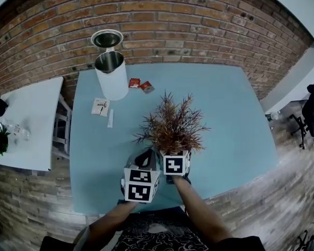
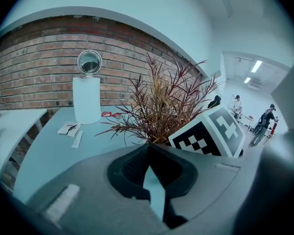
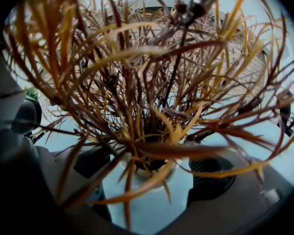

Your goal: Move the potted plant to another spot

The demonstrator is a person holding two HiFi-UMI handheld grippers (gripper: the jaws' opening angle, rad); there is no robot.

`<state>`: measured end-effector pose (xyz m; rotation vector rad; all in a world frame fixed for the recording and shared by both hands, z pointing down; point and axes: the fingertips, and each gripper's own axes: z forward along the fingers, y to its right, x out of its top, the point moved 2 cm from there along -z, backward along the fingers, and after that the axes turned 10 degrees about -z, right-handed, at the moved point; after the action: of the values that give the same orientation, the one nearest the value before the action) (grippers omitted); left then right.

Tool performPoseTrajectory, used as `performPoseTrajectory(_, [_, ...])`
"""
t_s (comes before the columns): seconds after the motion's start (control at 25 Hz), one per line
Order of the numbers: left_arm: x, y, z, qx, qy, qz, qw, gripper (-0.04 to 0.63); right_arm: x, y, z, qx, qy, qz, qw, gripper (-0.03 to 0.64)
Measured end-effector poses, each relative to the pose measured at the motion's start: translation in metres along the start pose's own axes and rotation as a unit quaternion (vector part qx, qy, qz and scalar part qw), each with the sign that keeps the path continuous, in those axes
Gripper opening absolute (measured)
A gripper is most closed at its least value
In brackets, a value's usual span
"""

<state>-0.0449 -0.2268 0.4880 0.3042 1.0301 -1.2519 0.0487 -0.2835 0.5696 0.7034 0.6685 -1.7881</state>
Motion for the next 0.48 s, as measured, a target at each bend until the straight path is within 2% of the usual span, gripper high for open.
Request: performPoseTrajectory(0.48, [0.008, -0.008, 0.010, 0.013, -0.004, 0.007, 0.9999, -0.002, 0.016, 0.004, 0.020, 0.003, 0.002, -0.005, 1.000, 0.495])
